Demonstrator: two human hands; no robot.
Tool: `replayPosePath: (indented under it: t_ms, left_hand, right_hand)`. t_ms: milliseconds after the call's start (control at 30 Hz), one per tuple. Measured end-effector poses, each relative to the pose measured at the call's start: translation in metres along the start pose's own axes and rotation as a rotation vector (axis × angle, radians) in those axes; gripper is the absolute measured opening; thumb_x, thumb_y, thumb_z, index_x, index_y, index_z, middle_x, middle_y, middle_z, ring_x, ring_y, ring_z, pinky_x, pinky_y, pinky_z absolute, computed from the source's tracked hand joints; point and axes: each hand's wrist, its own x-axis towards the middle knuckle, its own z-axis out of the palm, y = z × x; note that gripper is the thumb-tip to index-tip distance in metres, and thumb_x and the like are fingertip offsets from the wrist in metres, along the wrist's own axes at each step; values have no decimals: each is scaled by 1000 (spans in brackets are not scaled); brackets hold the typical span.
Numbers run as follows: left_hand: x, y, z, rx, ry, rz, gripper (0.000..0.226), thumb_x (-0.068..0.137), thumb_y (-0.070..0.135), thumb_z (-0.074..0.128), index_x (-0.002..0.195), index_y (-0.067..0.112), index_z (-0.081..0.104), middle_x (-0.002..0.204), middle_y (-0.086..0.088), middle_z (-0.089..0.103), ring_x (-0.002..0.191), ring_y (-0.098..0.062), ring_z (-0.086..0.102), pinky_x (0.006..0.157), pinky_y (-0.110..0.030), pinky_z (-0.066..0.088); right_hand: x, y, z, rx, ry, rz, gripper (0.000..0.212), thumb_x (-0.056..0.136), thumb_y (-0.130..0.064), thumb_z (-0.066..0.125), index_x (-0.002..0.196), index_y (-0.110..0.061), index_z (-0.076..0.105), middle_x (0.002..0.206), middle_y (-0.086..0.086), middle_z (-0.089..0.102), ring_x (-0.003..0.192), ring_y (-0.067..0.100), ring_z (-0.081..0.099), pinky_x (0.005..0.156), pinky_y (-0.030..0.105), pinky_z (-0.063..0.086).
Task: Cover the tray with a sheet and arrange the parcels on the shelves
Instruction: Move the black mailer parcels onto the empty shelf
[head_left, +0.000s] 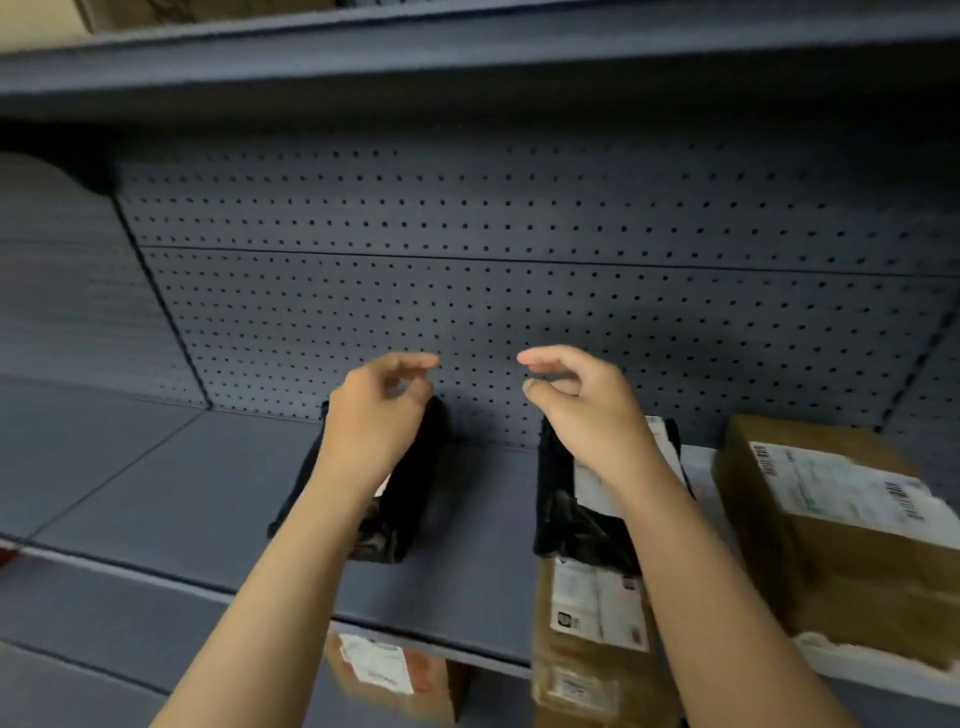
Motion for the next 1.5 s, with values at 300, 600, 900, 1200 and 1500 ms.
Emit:
replayPosePath:
  t_ms: [300,600,900,1200,1500]
  left_hand:
    - [55,-74,-65,84,-95,-75,34,95,22,61,126,36,65,92,20,58,65,4,46,56,-5,38]
    - [56,-141,-59,225,-141,-322,59,77,59,66,130,34,61,126,2,66,108,-22,65,91,-40,52]
    - [46,-156,-53,146,-13,-287,43,84,60,57,67,21,64,76,3,70,74,-20,66,64,-32,51]
    - [61,-147,-62,-27,-56,-408,27,85,35,69,111,29,72,101,9,72,97,-14,67,94,-37,53]
    - [95,-173,-115,-277,-5,-420,27,78,19,78,97,38,73,83,7,79,96,-14,73,96,-39,55]
  right_hand:
    - [18,-13,104,-22,35,109,38,93,-22,62,126,-39,61,130,-18,57,107,2,60,74,15,41]
    - [11,23,166,-187,-68,360,60,93,-28,60,151,-23,43,153,1,45,139,19,45,109,35,38]
    - [3,35,187,-213,-85,304,27,89,-32,61,108,-26,78,108,-7,76,97,8,69,84,25,54]
    - [14,11,190,-307,-71,243,26,90,-18,53,72,-10,70,56,-10,68,51,17,55,48,26,33]
    - [17,-19,231,-304,37,239,29,90,-16,52,66,-1,49,45,-6,35,53,14,28,52,30,21]
